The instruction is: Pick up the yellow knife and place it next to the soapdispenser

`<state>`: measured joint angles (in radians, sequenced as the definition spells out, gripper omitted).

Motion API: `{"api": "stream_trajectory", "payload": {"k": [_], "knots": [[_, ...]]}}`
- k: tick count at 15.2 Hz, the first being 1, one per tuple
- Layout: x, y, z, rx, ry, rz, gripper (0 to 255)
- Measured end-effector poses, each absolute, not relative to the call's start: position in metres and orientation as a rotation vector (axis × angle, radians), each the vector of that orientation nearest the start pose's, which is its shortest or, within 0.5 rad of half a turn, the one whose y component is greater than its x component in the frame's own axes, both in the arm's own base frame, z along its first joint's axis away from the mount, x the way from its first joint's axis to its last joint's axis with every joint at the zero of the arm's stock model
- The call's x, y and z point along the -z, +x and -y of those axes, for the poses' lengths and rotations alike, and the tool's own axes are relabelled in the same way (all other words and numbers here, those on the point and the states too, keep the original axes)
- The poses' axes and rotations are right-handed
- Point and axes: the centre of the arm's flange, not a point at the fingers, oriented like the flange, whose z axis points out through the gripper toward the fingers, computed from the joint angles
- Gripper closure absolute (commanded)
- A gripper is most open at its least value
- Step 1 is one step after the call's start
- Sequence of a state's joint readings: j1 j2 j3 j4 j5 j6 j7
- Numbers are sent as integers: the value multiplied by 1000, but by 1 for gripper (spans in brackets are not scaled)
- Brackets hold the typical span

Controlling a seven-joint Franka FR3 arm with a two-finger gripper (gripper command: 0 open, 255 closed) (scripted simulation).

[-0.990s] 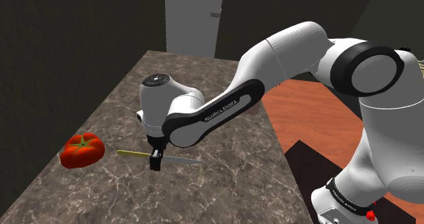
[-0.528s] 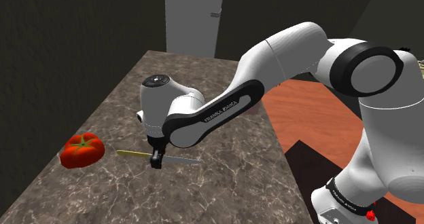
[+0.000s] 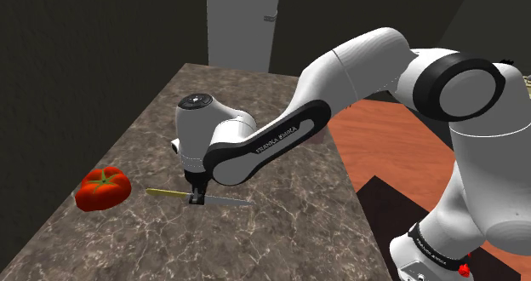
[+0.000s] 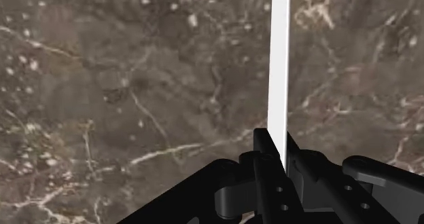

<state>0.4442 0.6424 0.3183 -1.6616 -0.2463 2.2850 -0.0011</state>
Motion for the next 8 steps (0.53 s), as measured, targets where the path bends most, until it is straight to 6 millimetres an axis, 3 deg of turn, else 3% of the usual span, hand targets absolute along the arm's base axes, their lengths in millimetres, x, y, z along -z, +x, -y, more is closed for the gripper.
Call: {"api": "stream_trajectory", "payload": {"k": [8], "knots": [[-281,517,-450,30,-2846,1310,255]]}}
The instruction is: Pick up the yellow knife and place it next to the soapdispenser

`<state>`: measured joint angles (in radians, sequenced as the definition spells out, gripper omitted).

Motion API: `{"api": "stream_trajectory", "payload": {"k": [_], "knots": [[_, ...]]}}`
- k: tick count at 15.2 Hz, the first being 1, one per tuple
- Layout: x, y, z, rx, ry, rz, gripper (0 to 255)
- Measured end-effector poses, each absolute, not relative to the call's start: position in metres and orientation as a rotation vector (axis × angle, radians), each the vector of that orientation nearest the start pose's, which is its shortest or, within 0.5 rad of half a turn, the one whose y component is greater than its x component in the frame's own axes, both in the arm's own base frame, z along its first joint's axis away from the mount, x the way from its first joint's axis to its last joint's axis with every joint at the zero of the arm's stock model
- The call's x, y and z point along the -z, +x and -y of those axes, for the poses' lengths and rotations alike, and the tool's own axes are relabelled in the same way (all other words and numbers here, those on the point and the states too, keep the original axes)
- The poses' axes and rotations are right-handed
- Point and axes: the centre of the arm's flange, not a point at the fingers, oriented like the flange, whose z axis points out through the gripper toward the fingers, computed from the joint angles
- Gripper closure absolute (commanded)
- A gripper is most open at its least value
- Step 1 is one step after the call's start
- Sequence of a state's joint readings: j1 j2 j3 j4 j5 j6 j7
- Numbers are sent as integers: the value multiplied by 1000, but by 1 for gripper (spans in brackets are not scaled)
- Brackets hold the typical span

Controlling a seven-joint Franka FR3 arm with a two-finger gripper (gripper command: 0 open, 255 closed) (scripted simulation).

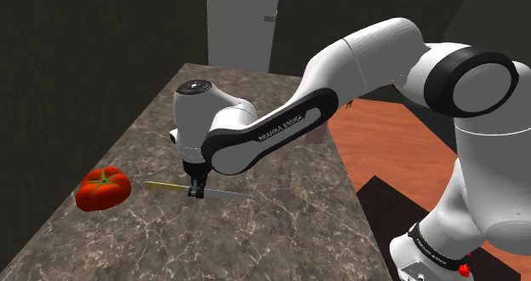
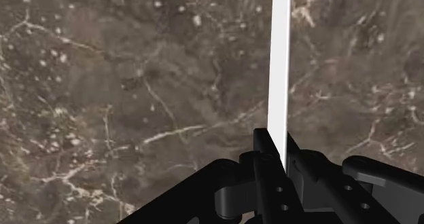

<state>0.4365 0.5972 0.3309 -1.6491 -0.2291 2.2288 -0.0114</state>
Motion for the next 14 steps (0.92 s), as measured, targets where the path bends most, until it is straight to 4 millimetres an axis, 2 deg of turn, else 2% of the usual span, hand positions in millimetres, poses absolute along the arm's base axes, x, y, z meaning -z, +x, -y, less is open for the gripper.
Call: {"api": "stream_trajectory", "payload": {"k": [14], "knots": [[-355,516,-450,30,-2846,1310,255]]}}
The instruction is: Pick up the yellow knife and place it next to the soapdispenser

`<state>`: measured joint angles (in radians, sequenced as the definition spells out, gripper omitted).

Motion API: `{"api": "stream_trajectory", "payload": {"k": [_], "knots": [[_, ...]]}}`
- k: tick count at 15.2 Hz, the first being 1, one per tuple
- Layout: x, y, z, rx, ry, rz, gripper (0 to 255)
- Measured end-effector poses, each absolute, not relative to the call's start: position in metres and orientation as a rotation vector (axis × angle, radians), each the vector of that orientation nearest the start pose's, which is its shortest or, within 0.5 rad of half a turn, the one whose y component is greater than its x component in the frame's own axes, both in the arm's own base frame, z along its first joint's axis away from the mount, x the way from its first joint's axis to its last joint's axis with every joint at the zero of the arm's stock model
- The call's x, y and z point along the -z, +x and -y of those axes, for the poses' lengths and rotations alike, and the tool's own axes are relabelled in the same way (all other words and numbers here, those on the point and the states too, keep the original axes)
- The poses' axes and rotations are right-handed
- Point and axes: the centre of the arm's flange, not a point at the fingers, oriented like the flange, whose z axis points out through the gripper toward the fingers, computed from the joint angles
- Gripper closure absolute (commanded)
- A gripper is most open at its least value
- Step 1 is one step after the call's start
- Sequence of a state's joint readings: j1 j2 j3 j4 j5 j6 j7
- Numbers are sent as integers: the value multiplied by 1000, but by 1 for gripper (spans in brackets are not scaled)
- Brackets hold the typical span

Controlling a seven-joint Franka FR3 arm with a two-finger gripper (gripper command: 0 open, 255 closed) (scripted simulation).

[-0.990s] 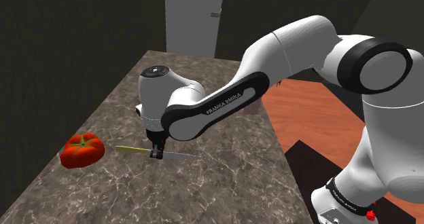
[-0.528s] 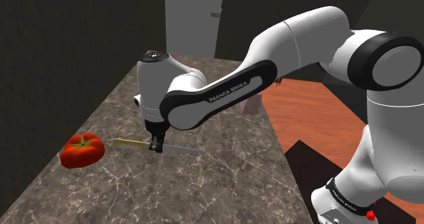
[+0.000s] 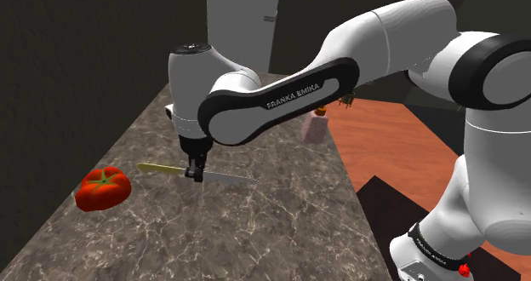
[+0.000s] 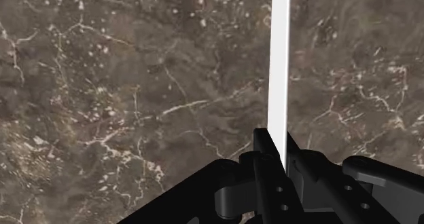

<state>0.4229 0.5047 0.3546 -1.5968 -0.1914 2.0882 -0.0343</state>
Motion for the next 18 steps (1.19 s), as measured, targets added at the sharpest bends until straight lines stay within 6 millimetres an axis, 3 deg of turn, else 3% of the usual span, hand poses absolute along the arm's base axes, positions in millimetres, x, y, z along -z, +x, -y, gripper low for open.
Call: {"api": "stream_trajectory", "payload": {"k": [18], "knots": [[-452,517,-449,30,-2846,1309,255]]}}
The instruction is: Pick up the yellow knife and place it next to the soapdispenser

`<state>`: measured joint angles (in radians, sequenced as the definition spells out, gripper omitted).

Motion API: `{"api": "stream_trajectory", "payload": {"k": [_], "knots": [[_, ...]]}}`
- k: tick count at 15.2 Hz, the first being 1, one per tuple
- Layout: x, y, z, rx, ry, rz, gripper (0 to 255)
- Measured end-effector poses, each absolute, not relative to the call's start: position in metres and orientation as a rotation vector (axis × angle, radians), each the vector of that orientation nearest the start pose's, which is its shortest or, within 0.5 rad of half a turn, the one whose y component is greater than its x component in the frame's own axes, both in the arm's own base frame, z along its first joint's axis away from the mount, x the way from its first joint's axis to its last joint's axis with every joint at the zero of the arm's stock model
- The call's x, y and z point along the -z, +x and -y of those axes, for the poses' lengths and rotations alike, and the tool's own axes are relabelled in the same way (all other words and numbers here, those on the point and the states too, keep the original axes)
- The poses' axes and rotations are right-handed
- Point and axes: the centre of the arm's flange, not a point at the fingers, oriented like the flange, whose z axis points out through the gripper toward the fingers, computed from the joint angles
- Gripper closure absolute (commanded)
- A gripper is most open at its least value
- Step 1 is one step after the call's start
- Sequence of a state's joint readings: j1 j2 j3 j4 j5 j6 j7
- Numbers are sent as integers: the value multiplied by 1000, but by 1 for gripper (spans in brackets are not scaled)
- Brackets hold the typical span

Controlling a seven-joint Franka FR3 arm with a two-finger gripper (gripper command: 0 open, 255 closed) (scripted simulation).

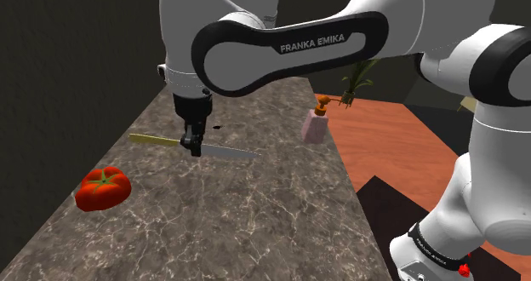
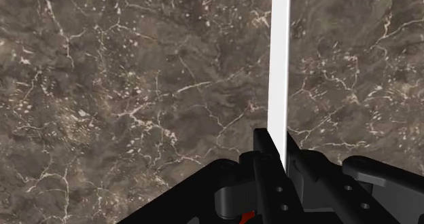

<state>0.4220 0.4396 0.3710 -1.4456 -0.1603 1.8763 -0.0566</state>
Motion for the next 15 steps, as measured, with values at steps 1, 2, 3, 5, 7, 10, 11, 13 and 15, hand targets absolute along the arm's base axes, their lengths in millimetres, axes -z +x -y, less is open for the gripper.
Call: {"api": "stream_trajectory", "payload": {"k": [1,2,3,5,7,10,11,13,15], "knots": [[-456,516,-450,30,-2846,1309,255],[-460,516,-450,30,-2846,1309,255],[-465,515,-450,30,-2846,1309,255],[-476,517,-451,30,-2846,1310,255],[-488,517,-450,30,-2846,1310,255],[-502,518,-450,30,-2846,1310,255],[-507,517,-450,30,-2846,1309,255],[-519,517,-448,30,-2846,1310,255],[-530,517,-450,30,-2846,1309,255]]}}
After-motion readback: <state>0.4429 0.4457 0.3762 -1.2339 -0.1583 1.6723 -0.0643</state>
